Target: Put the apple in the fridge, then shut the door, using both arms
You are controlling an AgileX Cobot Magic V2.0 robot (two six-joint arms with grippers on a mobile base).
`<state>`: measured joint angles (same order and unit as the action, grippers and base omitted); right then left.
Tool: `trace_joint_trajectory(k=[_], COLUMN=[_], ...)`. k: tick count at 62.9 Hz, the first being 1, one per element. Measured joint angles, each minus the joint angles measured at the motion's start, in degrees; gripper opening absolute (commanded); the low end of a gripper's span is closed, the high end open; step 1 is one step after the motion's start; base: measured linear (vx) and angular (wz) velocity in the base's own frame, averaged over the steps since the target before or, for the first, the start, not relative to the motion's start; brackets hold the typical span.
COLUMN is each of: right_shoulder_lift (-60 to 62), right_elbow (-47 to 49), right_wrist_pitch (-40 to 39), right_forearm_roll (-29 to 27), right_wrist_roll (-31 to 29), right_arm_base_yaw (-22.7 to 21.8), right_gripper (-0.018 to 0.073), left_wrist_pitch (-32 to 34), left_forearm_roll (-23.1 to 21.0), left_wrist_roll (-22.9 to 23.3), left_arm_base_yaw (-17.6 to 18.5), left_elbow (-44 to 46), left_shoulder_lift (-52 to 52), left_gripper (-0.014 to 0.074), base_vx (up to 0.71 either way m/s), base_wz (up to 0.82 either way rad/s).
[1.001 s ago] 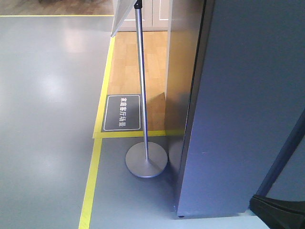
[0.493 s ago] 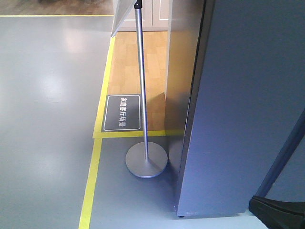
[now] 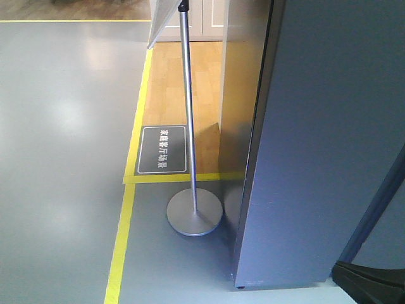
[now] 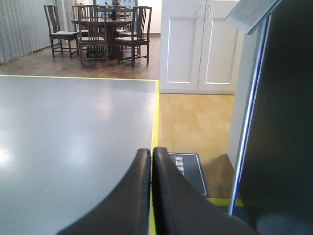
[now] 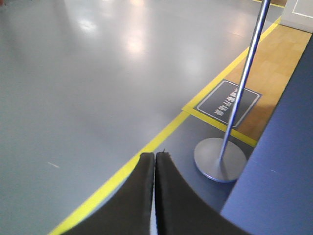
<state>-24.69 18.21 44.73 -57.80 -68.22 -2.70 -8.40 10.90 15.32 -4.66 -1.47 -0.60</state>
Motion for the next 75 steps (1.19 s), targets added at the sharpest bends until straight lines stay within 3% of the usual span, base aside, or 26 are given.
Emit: trace_joint_trajectory(k=[9,19,33,44,50,60,75], right_shoulder_lift=[0.77,4.3,10.27,14.53,17.36,22.49,25.31], right_elbow=[0.0,0.0,-1.38,-8.83,-13.23,-19.18,-19.75], right_wrist_pitch=[-0.26,-3.02,-13.19,-22.87,-27.3,-34.46,-39.84], right_forearm_roll=[5.5,15.51,32.44,47.02,52.42,55.37,55.78], right_wrist_roll=[2.19,13.23,37.21,57.47,64.68,69.05,68.85], right_arm_base_yaw=[0.0,2.41,5.54,5.54,5.54,5.54,5.54], right_gripper=[-0.0004,-0.0004,-0.0004,-0.0004,-0.0004,-0.0004,-0.0004], left_wrist_pitch=[-0.04,-0.04,-0.04,-0.04,-0.04,-0.04,-0.15], left_forearm_roll=[0.0,0.0,0.0,0.0,0.0,0.0,0.0], left_wrist_roll=[0.0,0.0,0.0,0.0,0.0,0.0,0.0], left_arm_base_yaw=[0.0,0.0,0.0,0.0,0.0,0.0,0.0], left_elbow=[0.0,0.0,0.0,0.0,0.0,0.0,0.0], left_shoulder_lift=[0.0,0.0,0.0,0.0,0.0,0.0,0.0], left_gripper=[-0.0008,-0.0008,-0.0008,-0.0008,-0.0008,-0.0008,-0.0008], base_vx=[0.0,0.0,0.0,0.0,0.0,0.0,0.0], base_wz=[0.0,0.0,0.0,0.0,0.0,0.0,0.0])
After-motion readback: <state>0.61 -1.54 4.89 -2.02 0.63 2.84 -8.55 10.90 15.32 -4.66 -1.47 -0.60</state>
